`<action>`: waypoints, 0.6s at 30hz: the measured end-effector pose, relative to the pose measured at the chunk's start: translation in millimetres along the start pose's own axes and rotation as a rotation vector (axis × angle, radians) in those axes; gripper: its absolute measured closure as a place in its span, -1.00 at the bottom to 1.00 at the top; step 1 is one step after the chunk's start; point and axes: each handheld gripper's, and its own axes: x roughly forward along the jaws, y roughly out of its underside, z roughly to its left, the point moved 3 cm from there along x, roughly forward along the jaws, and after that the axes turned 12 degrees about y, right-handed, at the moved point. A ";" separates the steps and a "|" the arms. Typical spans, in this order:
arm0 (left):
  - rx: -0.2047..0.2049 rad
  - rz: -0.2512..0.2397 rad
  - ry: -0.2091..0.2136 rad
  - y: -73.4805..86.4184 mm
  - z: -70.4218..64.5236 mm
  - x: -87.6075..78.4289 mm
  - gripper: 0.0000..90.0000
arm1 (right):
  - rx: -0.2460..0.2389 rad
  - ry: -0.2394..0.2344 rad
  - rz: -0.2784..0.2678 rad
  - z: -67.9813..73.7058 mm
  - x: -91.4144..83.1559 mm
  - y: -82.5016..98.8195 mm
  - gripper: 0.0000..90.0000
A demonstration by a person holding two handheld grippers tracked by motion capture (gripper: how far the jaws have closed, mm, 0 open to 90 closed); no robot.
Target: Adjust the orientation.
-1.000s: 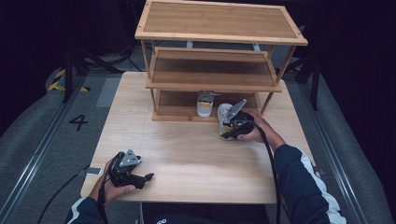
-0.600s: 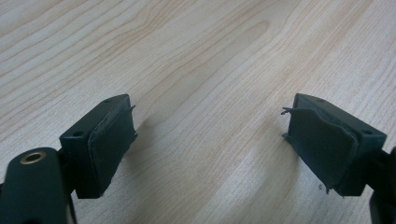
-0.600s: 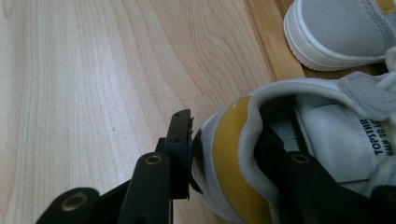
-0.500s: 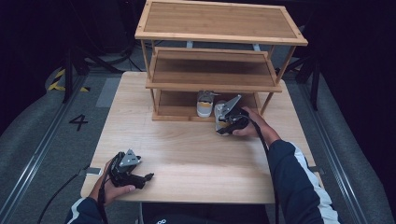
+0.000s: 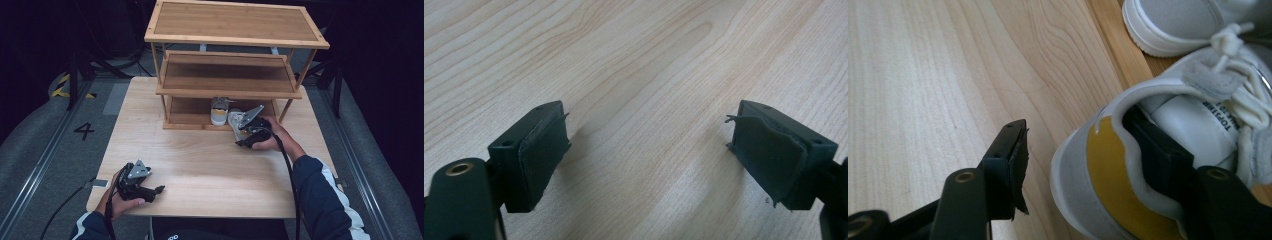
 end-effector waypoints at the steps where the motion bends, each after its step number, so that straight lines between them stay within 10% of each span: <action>1: -0.002 -0.002 -0.001 0.0 -0.1 0.1 -0.66 | 0.003 -0.012 -0.002 0.8 0.6 0.8 -0.09; 10: -0.001 -0.001 0.000 0.0 -0.1 0.1 -0.66 | 0.019 -0.004 -0.009 -1.4 2.3 -3.6 -0.06; 18: -0.002 -0.002 -0.001 0.0 -0.2 0.1 -0.66 | 0.100 0.050 -0.146 -4.5 -29.8 -2.1 -0.09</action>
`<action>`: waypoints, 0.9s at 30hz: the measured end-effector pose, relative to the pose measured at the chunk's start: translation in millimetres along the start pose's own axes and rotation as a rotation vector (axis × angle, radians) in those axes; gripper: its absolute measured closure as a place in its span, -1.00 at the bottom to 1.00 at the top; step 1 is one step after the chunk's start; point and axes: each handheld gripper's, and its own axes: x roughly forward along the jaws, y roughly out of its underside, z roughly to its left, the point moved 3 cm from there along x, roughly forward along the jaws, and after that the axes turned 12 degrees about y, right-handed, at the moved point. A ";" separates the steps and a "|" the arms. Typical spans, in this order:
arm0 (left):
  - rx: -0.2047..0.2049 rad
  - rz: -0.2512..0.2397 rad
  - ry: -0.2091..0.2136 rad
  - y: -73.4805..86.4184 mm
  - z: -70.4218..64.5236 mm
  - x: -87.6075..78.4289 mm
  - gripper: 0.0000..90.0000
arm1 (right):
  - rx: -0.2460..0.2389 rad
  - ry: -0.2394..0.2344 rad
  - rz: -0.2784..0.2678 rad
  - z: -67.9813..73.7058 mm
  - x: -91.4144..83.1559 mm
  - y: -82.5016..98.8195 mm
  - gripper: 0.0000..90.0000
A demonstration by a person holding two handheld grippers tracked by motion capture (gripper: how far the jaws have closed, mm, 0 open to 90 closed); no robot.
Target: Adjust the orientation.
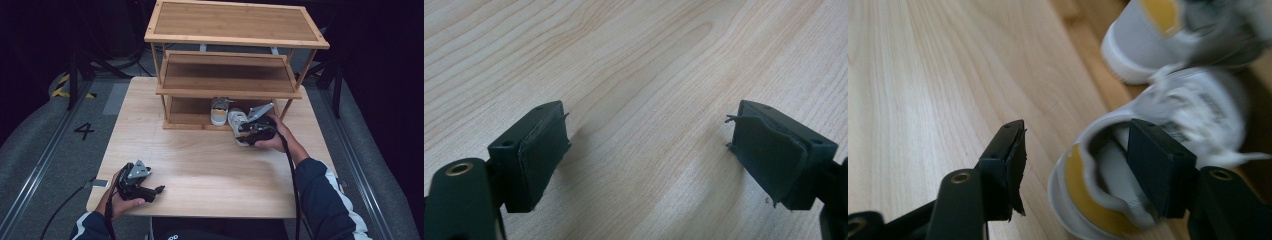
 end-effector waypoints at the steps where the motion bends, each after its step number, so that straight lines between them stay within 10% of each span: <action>1: 0.001 0.001 0.001 0.0 0.1 0.0 -0.66 | 0.010 0.001 -0.019 -0.6 -5.1 0.3 -0.09; 6: -0.001 0.000 -0.001 0.0 -0.1 0.0 -0.66 | 0.081 0.057 -0.109 -7.3 -34.6 13.6 -0.11; 11: -0.001 0.002 -0.003 -0.1 -0.1 -0.1 -0.66 | 0.109 0.071 -0.081 -8.4 -41.4 32.6 -0.18; 27: -0.002 0.000 -0.001 -0.3 -0.1 0.4 -0.66 | 0.213 0.077 0.018 0.6 6.0 62.0 -0.40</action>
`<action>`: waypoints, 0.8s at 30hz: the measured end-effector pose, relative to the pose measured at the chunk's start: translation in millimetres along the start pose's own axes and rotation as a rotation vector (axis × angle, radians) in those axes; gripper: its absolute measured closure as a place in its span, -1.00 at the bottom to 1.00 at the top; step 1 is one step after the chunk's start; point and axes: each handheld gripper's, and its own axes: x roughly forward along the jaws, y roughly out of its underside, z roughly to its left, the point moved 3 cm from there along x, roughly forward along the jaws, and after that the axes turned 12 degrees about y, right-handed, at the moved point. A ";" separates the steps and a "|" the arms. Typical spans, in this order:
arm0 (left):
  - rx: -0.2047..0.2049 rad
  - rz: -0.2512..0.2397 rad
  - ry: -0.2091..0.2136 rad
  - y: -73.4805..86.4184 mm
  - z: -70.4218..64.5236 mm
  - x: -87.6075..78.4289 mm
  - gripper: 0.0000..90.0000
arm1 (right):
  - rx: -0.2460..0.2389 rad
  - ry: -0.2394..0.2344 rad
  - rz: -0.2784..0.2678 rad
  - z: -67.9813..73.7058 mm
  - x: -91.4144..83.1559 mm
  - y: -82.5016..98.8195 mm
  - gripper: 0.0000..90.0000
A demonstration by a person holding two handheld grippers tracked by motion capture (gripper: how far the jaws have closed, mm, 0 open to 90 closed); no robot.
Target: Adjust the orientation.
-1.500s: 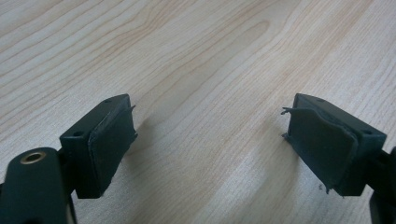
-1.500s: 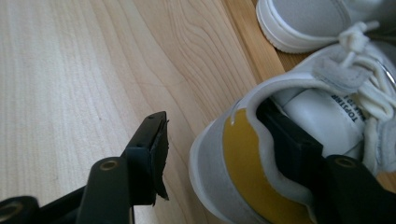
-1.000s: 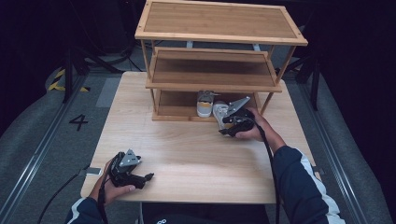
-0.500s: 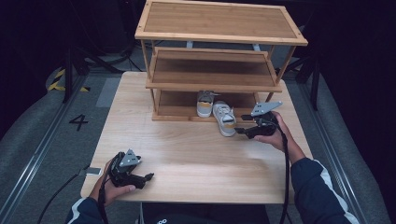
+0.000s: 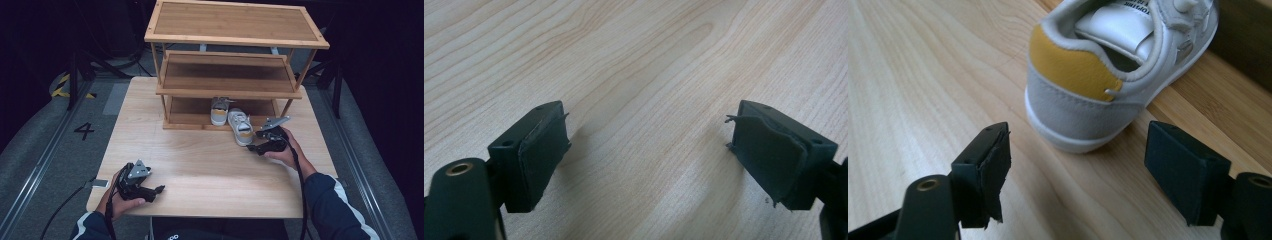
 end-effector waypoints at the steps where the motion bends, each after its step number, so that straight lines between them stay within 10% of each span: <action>1: 0.000 0.001 -0.001 0.0 0.0 -0.1 -0.66 | 0.002 0.011 0.000 -0.3 2.2 -0.3 -0.41; 24: 0.000 0.000 0.000 0.0 0.0 -0.1 -0.66 | 0.158 0.128 -0.063 0.9 32.1 -26.5 -0.34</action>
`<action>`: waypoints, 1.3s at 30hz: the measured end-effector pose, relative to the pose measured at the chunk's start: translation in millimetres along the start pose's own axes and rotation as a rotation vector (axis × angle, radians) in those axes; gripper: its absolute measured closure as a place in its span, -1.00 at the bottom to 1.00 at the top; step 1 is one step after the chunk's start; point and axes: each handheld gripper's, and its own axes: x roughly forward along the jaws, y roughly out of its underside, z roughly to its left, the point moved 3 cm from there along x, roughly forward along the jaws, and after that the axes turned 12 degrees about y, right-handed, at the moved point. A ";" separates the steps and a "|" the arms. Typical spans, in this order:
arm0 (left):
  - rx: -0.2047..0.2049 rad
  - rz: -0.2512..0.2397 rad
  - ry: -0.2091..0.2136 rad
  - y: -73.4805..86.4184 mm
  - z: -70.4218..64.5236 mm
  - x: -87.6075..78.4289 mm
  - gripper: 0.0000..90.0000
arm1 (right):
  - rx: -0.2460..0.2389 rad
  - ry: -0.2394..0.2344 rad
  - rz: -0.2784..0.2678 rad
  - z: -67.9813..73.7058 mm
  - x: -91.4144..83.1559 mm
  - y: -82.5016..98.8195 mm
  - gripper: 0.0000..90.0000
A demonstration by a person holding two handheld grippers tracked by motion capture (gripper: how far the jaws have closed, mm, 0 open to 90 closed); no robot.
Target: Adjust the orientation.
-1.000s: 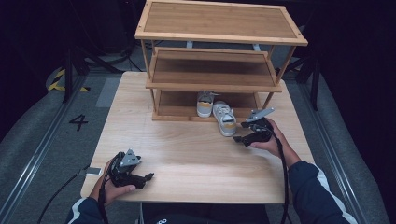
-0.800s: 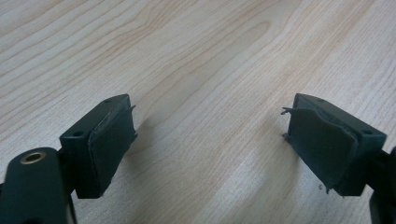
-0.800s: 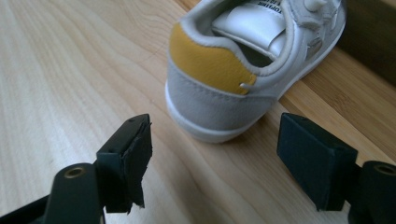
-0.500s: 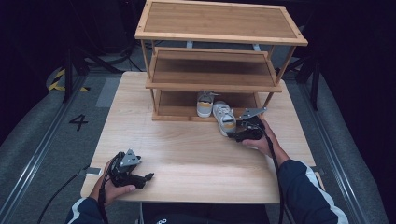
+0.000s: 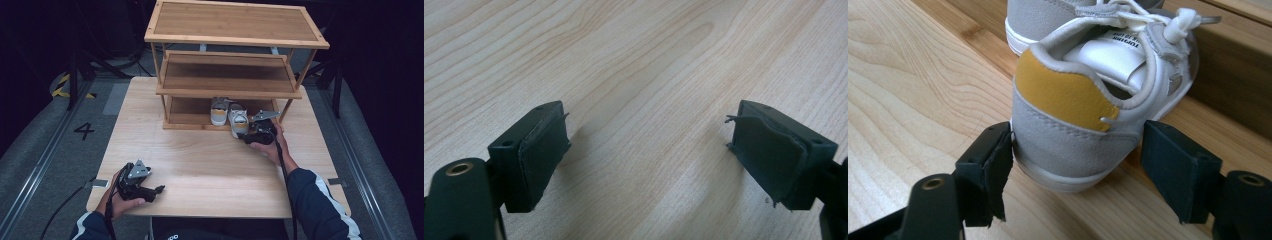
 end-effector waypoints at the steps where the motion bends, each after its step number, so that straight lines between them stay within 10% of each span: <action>1: 0.000 0.000 0.000 0.0 0.0 0.0 -0.66 | 0.005 0.007 -0.002 0.6 1.3 -0.4 -0.34; 39: 0.006 0.001 0.002 0.5 -0.5 -0.6 -0.66 | 0.074 0.140 -0.002 -2.0 42.3 -27.8 -0.32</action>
